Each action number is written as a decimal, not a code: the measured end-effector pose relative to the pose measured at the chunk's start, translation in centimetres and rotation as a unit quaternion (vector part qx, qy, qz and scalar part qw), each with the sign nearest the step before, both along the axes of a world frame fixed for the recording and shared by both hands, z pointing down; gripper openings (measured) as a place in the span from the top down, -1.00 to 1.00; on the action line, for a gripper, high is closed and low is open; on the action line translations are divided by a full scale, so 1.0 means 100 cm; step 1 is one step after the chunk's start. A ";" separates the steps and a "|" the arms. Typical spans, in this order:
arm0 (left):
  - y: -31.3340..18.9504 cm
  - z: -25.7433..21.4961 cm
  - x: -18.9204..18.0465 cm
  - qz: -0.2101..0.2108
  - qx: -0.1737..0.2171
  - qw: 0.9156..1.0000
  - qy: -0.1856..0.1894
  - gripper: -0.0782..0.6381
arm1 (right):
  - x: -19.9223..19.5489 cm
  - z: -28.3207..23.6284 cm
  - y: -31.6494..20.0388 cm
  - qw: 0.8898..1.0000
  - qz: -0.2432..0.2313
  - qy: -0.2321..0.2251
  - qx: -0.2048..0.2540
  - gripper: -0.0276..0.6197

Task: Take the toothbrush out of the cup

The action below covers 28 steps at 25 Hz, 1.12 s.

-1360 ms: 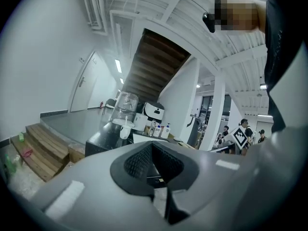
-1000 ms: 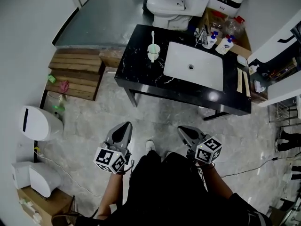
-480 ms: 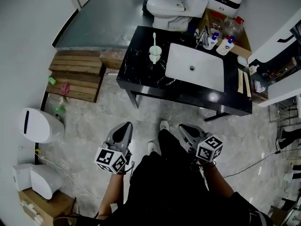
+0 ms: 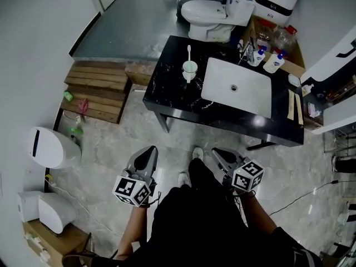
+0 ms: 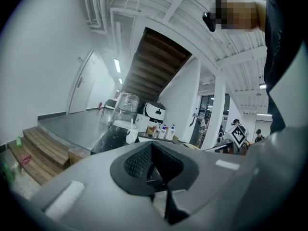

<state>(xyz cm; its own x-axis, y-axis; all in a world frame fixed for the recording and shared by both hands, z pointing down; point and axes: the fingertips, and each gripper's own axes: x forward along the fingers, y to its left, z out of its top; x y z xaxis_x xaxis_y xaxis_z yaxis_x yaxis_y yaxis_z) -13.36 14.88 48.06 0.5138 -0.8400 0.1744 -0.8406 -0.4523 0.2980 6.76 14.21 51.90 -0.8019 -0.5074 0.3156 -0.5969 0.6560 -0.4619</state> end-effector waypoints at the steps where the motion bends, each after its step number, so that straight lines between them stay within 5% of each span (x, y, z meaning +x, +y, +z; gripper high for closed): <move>1: -0.004 0.001 0.000 -0.002 -0.003 1.000 -0.001 0.76 | 0.000 0.001 -0.005 1.000 -0.001 -0.002 -0.001 0.87; 28: -0.166 -0.011 0.042 -0.029 -0.018 0.998 -0.047 0.76 | 0.028 0.007 -0.193 0.998 -0.051 -0.044 -0.001 0.87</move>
<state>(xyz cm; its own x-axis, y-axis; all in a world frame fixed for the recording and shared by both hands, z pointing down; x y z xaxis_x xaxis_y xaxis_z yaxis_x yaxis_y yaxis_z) -9.11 -1.75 46.93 0.4436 -0.8607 0.2501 -0.8905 -0.3918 0.2312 9.53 -5.07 52.56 -0.8743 -0.4208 0.2420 -0.4835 0.7108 -0.5108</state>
